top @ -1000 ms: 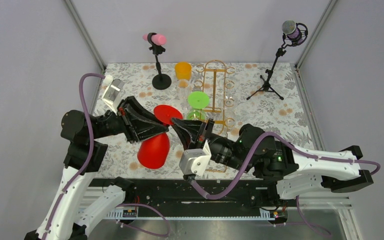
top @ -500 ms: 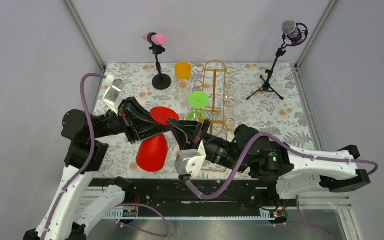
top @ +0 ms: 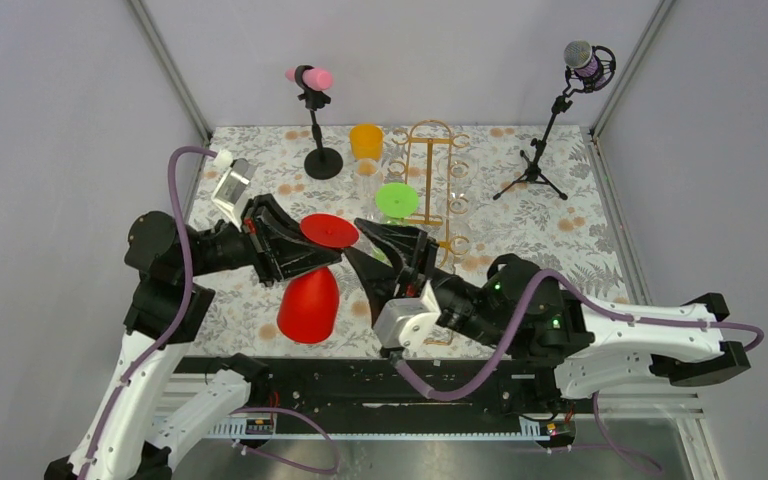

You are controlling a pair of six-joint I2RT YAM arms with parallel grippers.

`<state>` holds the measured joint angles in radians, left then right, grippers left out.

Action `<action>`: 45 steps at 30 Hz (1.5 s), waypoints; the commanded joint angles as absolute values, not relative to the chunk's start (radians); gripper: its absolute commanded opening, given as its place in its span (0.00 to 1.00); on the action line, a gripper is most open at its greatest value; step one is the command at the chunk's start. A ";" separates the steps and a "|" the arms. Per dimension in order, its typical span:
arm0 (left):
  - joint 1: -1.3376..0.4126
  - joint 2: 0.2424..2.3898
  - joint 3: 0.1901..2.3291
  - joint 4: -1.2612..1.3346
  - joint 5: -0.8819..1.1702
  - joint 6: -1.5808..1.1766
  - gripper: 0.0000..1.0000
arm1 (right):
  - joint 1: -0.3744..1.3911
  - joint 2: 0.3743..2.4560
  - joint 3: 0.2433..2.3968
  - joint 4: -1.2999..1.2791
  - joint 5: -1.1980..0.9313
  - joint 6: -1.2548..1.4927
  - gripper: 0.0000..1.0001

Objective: Place the wine glass upside down on the wine glass rack
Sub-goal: Turn the wine glass upside down at the wine rack.

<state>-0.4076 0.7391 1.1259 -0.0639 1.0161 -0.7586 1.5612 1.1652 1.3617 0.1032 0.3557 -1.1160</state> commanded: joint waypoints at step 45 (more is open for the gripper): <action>-0.194 1.292 1.061 0.663 0.964 -0.288 0.00 | 0.316 0.851 1.373 -0.590 0.016 0.206 0.52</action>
